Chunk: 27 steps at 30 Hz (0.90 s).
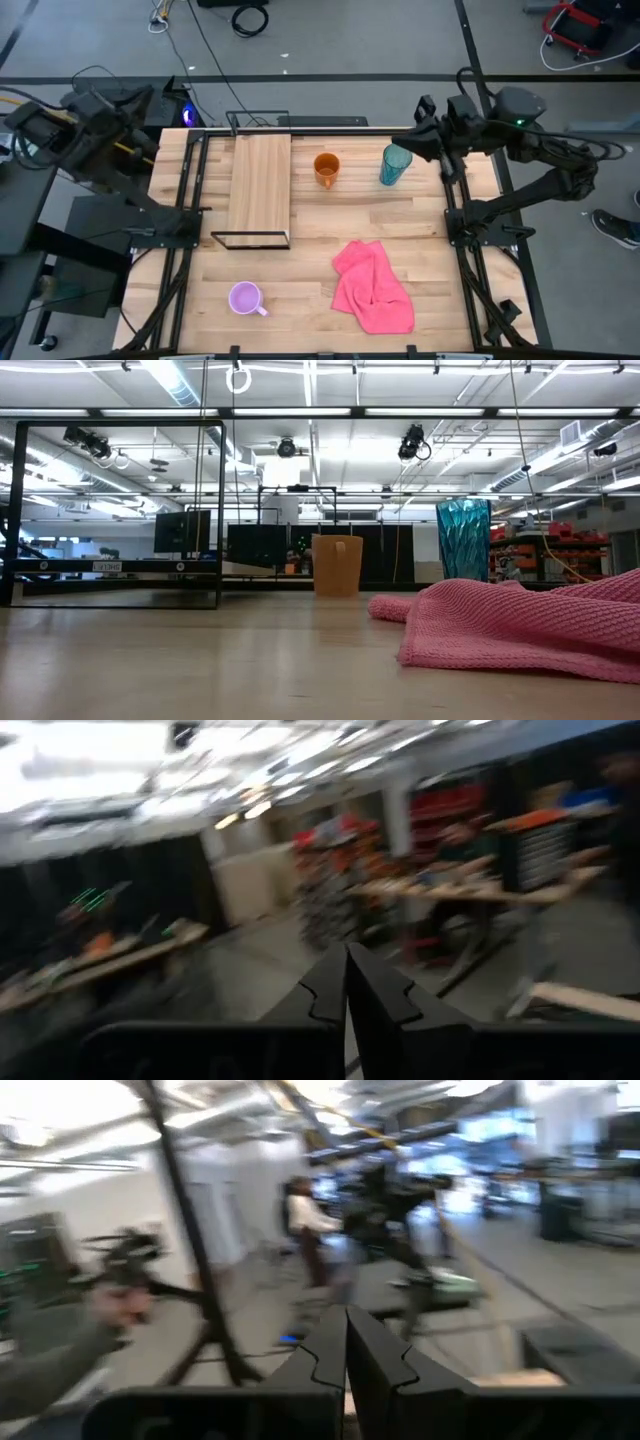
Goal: Stack small to large cups/mugs on shelf
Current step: Put the blue cup on the shelf
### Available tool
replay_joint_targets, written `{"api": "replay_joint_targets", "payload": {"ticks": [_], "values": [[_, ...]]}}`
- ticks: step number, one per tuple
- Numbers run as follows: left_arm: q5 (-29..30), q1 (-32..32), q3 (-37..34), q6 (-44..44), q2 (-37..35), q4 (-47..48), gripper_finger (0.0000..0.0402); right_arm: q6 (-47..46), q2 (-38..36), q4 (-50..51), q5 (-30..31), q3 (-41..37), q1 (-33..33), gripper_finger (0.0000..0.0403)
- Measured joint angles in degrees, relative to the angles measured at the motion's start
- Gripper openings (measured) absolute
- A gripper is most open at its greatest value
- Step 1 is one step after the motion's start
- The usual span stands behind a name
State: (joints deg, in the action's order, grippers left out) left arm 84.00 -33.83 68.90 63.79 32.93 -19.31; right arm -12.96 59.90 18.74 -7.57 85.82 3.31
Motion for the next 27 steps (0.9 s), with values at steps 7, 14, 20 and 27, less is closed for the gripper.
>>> {"api": "replay_joint_targets", "payload": {"ticks": [7,14,20,27], "values": [[0.2,15.7,0.0,-0.5,0.1,-0.7,0.0007,2.6,-1.1,4.1,17.0,0.0,2.4,0.0016],[0.8,34.5,0.0,-0.4,-1.3,-0.7,0.0010,4.1,-3.5,4.7,25.8,0.0,6.3,0.0016],[1.2,47.5,0.0,-0.6,-3.6,-0.6,0.0011,4.1,-5.6,6.5,30.2,0.0,7.8,0.0016],[1.4,57.7,0.1,-3.8,-7.1,-0.7,0.0032,4.2,-7.2,10.8,39.1,0.0,7.9,0.0016]]}}
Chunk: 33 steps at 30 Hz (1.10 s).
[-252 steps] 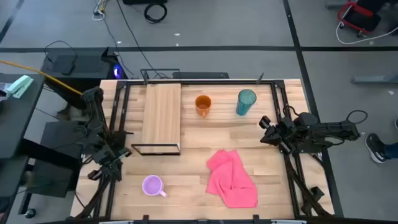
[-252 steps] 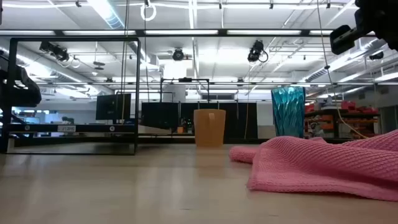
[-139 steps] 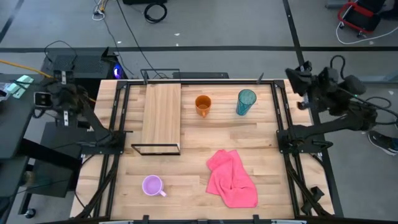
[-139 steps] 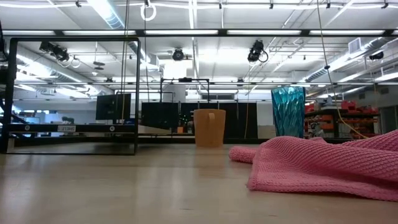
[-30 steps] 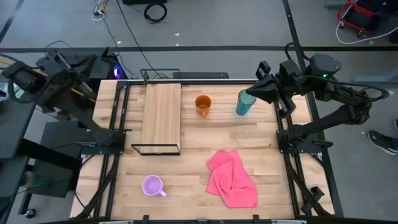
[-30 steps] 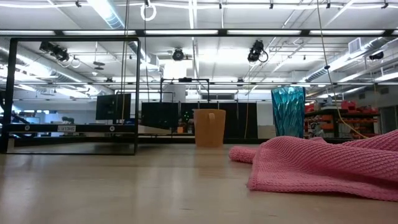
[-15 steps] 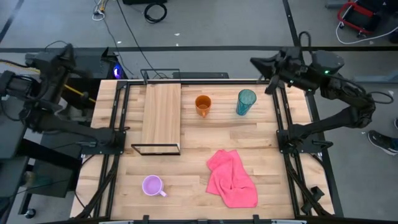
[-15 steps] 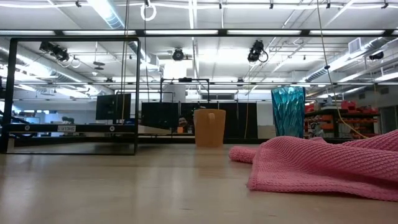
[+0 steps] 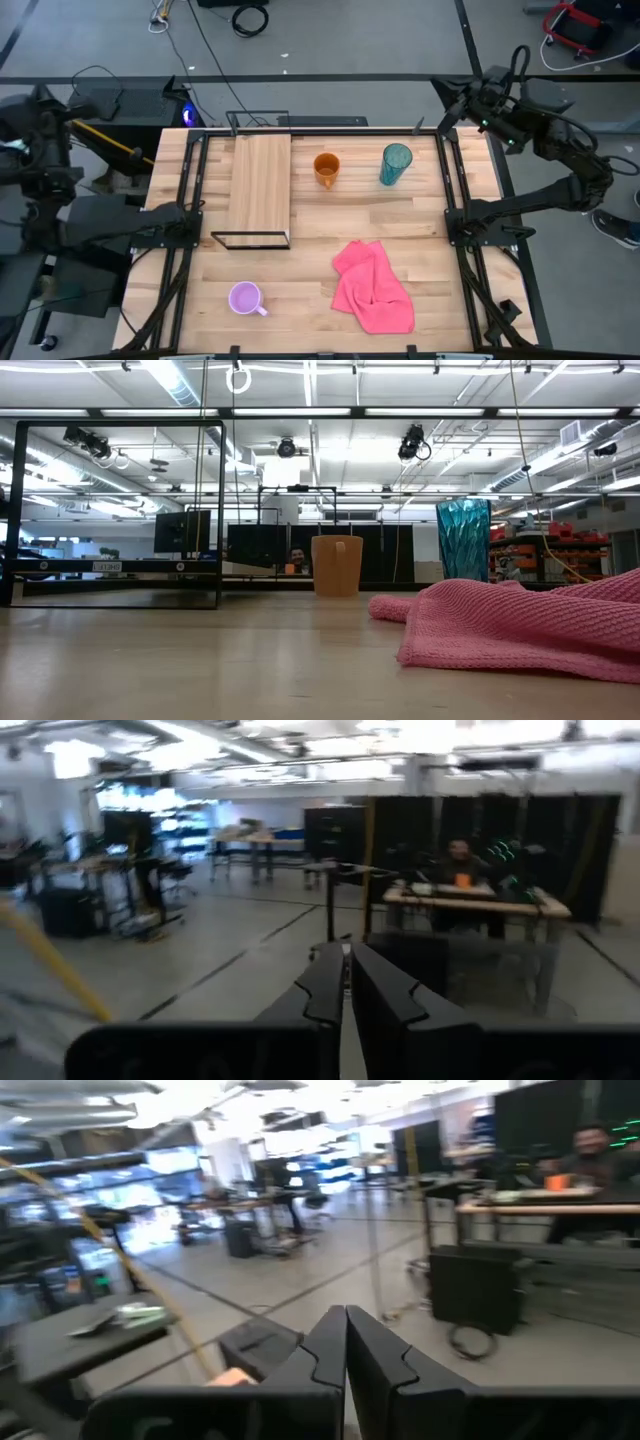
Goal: Stack small to large cups/mugs on shelf
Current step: Put the blue cup on the shelf
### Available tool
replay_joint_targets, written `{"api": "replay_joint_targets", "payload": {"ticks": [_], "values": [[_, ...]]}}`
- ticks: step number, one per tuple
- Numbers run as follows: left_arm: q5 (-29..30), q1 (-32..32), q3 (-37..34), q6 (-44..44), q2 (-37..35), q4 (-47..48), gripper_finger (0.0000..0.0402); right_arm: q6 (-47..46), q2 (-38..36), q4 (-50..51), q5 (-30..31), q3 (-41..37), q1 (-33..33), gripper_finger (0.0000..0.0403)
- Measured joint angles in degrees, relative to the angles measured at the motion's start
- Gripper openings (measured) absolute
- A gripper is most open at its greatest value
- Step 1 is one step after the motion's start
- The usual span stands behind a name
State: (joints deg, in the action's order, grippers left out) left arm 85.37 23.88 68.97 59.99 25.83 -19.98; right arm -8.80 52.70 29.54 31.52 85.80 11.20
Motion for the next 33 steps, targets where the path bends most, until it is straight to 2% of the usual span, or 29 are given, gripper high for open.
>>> {"api": "replay_joint_targets", "payload": {"ticks": [2,4,9,11,15,19,22,28,33], "values": [[-2.4,0.6,0.0,-4.2,-0.2,0.8,0.0030,0.0,-0.1,0.0,0.7,0.0,0.0,0.0016],[-7.5,-0.2,0.0,-9.1,-0.2,3.4,0.0024,0.0,0.0,0.1,0.6,0.0,0.0,0.0016],[-27.2,-6.0,-0.1,-21.5,0.1,22.1,0.0006,-0.4,0.0,1.3,-3.0,0.0,0.0,0.0016],[-33.4,-9.1,-0.1,-24.2,0.1,24.7,0.0007,-1.0,-0.2,1.4,-4.9,0.0,0.0,0.0016],[-36.1,-15.5,2.0,-23.8,0.0,25.1,0.0015,-1.6,-0.3,1.7,-8.9,0.0,0.0,0.0016],[-42.1,-24.3,6.7,-27.5,-0.5,33.3,0.0006,-1.7,-0.3,2.1,-12.8,0.0,0.0,0.0016],[-41.7,-31.3,8.9,-28.2,-0.5,35.6,0.0011,-2.6,-0.1,2.3,-15.2,0.0,0.0,0.0016],[-30.6,-45.1,10.0,-21.4,-0.5,32.6,0.0009,-4.2,0.1,2.2,-19.7,0.0,-0.1,0.0016],[-29.9,-52.1,10.0,-17.4,-0.5,28.4,0.0009,-5.2,0.1,2.2,-20.4,0.0,-0.1,0.0016]]}}
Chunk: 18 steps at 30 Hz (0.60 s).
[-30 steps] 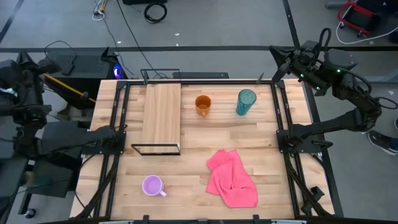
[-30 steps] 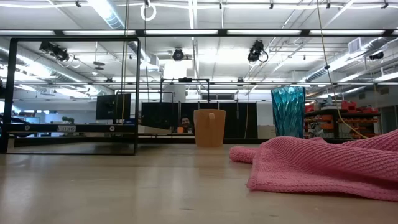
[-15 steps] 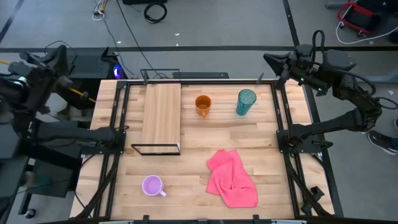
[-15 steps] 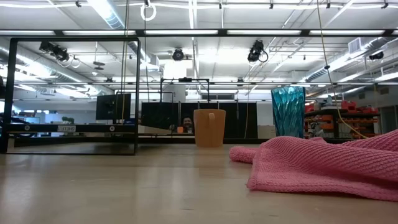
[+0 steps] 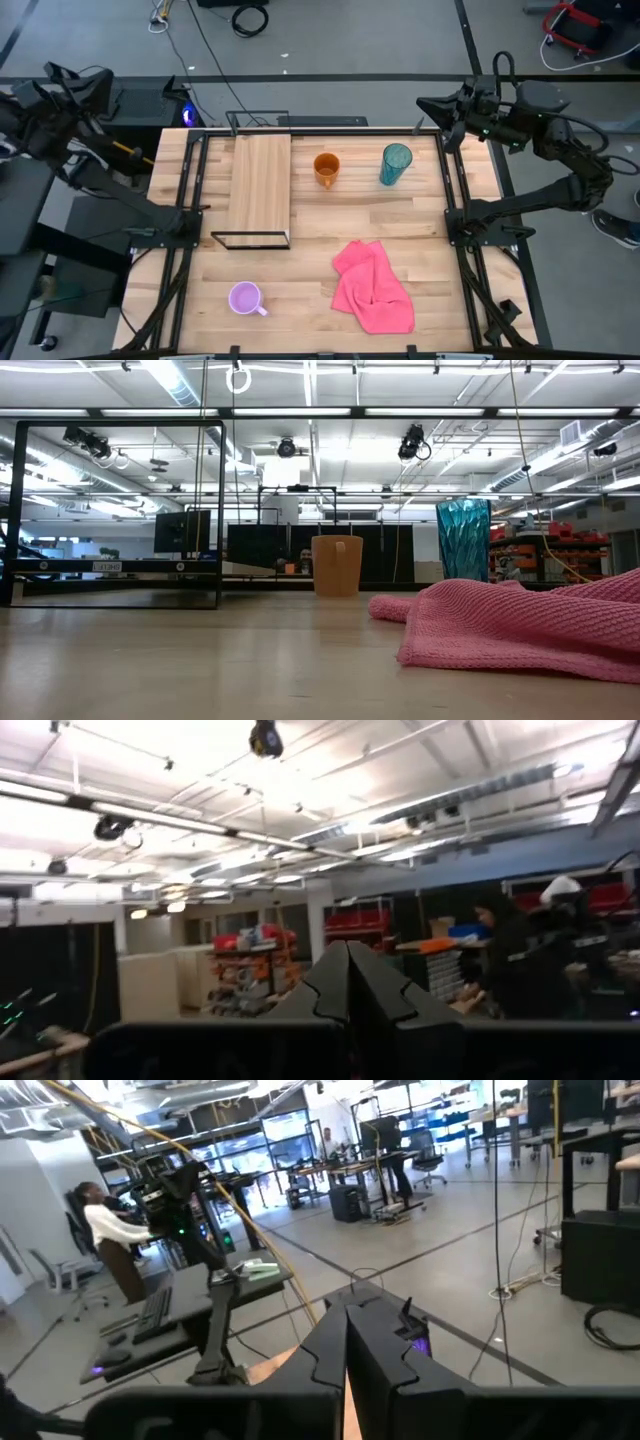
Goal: Stack small to large cups/mugs on shelf
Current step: Put the blue cup on the shelf
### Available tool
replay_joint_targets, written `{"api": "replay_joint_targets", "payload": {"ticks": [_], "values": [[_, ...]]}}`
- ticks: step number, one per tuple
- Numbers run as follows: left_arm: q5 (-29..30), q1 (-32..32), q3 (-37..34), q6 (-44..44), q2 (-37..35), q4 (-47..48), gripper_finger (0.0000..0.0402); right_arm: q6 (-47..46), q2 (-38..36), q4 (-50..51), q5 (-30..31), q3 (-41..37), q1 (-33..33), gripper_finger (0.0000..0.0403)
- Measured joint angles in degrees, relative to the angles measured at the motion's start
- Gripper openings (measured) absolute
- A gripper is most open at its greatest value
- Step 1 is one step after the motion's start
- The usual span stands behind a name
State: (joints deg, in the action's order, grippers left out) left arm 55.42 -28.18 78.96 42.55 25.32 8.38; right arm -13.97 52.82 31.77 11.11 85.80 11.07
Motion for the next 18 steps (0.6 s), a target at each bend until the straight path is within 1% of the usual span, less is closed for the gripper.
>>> {"api": "replay_joint_targets", "payload": {"ticks": [4,6,8,16,18], "values": [[0.1,-3.1,0.0,0.9,0.0,-2.8,0.0031,0.0,0.3,0.0,-0.2,0.0,0.0,0.0016],[0.1,-3.9,0.0,2.8,0.0,-3.2,0.0040,0.1,0.7,0.0,-0.5,0.0,0.0,0.0016],[0.1,-4.2,0.0,2.2,0.0,-2.9,0.0046,0.1,0.8,0.0,-0.5,0.0,0.0,0.0016],[0.1,-4.2,0.0,-11.7,0.1,-2.5,0.0054,0.2,1.6,0.0,-0.5,0.0,0.0,0.0016],[0.0,-4.2,0.0,-17.4,0.1,-1.9,0.0054,0.2,1.8,-0.1,-0.6,0.0,0.0,0.0016]]}}
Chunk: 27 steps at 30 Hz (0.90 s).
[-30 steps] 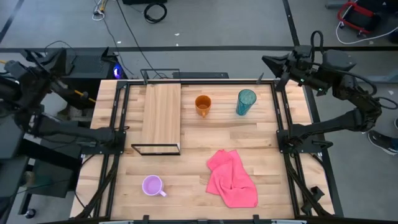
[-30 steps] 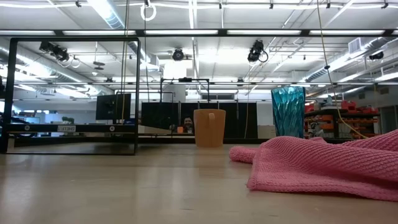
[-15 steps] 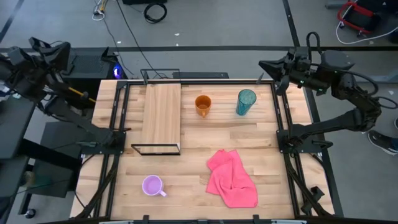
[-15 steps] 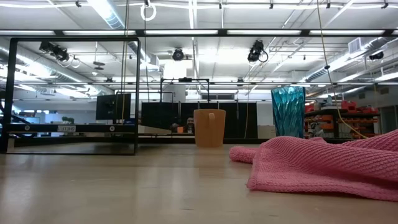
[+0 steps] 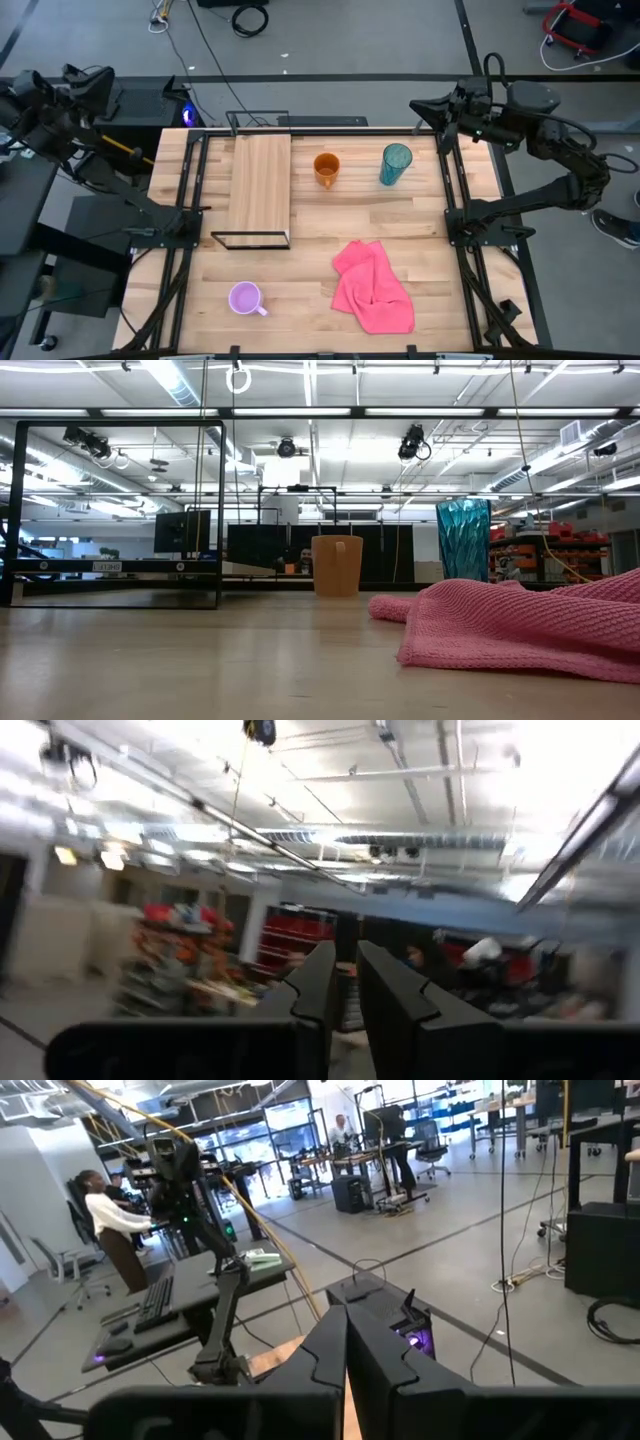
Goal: Stack small to large cups/mugs on shelf
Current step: Put the blue cup on the shelf
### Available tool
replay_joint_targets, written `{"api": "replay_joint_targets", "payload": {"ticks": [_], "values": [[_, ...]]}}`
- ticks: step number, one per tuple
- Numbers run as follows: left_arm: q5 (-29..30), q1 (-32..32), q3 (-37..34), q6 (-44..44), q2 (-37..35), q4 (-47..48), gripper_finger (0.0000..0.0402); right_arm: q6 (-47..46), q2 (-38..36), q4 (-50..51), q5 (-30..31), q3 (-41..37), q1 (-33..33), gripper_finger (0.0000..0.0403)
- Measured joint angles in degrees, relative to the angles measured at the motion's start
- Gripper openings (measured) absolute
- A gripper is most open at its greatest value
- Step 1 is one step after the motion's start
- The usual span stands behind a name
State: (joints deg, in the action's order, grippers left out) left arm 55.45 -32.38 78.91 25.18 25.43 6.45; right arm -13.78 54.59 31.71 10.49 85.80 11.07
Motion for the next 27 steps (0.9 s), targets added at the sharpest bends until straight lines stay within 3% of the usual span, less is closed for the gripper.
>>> {"api": "replay_joint_targets", "payload": {"ticks": [3,11,14,16,20,22,27], "values": [[-5.3,-0.3,0.0,-5.4,0.0,1.1,0.0051,0.0,0.2,0.0,-0.8,0.0,0.0,0.0016],[-43.2,-4.8,0.0,-12.6,-0.5,1.8,0.0053,0.3,0.2,0.0,-3.3,0.0,0.0,0.0016],[-55.6,-6.0,0.0,-13.8,-0.5,1.4,0.0056,0.4,0.2,0.0,-3.8,0.0,0.0,0.0016],[-60.7,-6.5,0.0,-13.8,-0.5,1.1,0.0056,0.4,0.2,0.0,-4.3,0.0,0.0,0.0016],[-61.5,-6.4,0.0,-12.3,-0.5,1.1,0.0053,-0.2,0.2,0.0,-5.1,0.0,0.0,0.0016],[-58.9,-6.4,0.0,-9.7,-0.5,1.1,0.0050,-0.2,0.2,0.0,-5.1,0.0,0.0,0.0016],[-39.5,-6.5,0.0,-2.8,-0.4,2.0,0.0050,-1.1,0.2,0.0,-5.1,0.0,0.0,0.0016]]}}
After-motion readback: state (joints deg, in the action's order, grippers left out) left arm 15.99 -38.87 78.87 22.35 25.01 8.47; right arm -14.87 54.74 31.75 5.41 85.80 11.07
